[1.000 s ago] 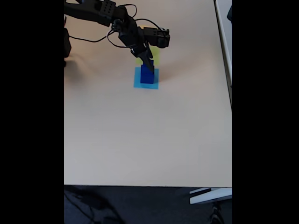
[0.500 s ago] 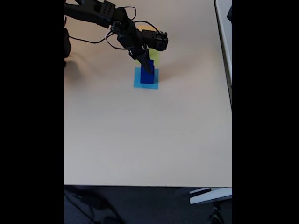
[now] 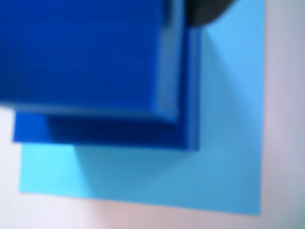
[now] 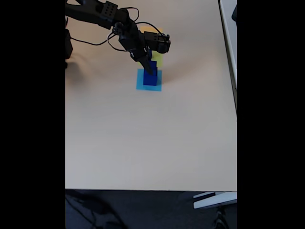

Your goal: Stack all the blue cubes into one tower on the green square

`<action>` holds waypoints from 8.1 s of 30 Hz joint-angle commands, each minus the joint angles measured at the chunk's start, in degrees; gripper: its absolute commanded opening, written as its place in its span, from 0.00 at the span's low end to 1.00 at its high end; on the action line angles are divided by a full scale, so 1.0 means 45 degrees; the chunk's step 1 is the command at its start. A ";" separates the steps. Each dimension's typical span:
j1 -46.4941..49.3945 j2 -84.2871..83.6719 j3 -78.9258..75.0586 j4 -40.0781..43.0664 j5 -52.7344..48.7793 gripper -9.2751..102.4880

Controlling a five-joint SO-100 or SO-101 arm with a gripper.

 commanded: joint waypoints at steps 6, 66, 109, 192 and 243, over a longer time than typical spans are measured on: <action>0.0020 0.0977 -0.0020 0.0117 -0.0059 0.27; -0.6602 -0.4180 -0.7148 0.3320 0.8027 0.24; -0.7227 -0.5762 -0.7324 0.2441 0.8555 0.32; -0.3398 -0.0488 -0.1016 0.0254 0.2910 0.25; -0.3457 -0.1230 -0.0996 0.0430 0.2637 0.24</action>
